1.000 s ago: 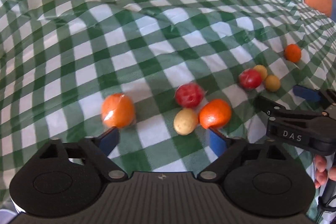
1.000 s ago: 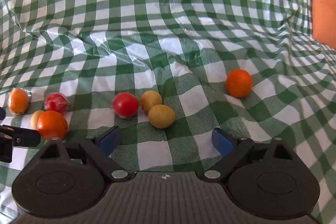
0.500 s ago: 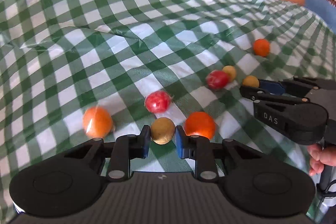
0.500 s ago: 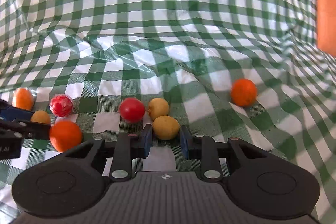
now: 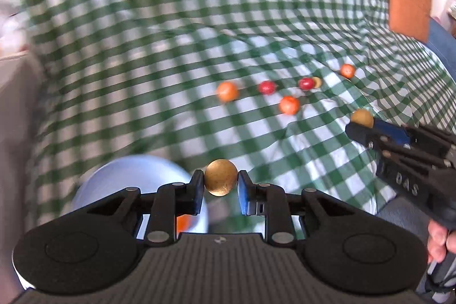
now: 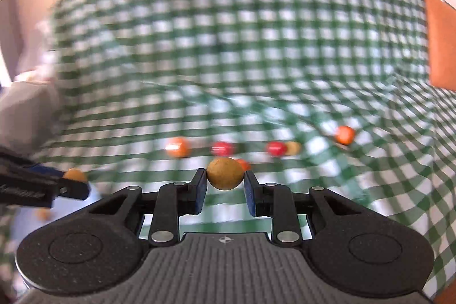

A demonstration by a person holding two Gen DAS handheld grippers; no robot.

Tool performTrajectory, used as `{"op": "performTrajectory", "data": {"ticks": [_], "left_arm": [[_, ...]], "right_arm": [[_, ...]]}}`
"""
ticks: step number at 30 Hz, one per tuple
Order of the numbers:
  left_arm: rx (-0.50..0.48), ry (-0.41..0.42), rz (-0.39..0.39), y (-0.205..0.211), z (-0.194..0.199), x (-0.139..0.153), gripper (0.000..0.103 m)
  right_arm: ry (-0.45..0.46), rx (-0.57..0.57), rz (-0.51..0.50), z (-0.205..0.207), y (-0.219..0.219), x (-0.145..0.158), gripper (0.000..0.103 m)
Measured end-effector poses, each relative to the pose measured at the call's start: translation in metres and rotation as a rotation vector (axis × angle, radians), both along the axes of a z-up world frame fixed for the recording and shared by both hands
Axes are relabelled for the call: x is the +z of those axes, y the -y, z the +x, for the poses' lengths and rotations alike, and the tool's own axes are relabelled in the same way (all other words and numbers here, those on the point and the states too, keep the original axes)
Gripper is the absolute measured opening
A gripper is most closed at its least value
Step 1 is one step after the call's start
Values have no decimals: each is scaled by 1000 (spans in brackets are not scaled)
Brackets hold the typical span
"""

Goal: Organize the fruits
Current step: 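Grasp a yellow plum with the left gripper while the right grasps another plum, then carry both plums over the blue plate and release them onto it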

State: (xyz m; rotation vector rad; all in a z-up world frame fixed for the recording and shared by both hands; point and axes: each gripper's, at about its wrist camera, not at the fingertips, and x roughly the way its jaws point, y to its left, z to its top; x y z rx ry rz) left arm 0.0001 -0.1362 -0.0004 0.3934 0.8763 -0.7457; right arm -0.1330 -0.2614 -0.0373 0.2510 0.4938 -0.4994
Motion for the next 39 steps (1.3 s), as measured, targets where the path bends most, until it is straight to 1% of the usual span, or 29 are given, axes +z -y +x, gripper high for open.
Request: {"op": "performTrajectory", "data": {"ticks": [4,6,9,13,16,21,26,32,39], "left_arm": [[89,34,-3,-66,-17,24,28],[132,50,-5,-96,-25,31,28],[178,57,-11,-136,-36,35,28],[215,49,-28,-174,-47,34,28],[233,45,-42,-193,-52,33,28],[240,50,-90,-209,-57,39,28],[244,53,-116,-211,-60,41,28],[245,51,-123,-209,-59,41,28],[250,36,-112,-204,-51,37,28]], "right_arm": [[24,120,39,-7,-60,26,29],[29,180,54,-11,-91,34,29],[28,254,40,-14,-130,47,29],[15,327,28,-19,-175,55,29],[-15,363,5,-21,-199,55,29],[-31,378,-48,-25,-222,58,29],[-34,374,-70,-26,-227,59,29],[-38,378,-78,-27,-228,57,29],[-52,373,-53,-22,-222,53,29]]}}
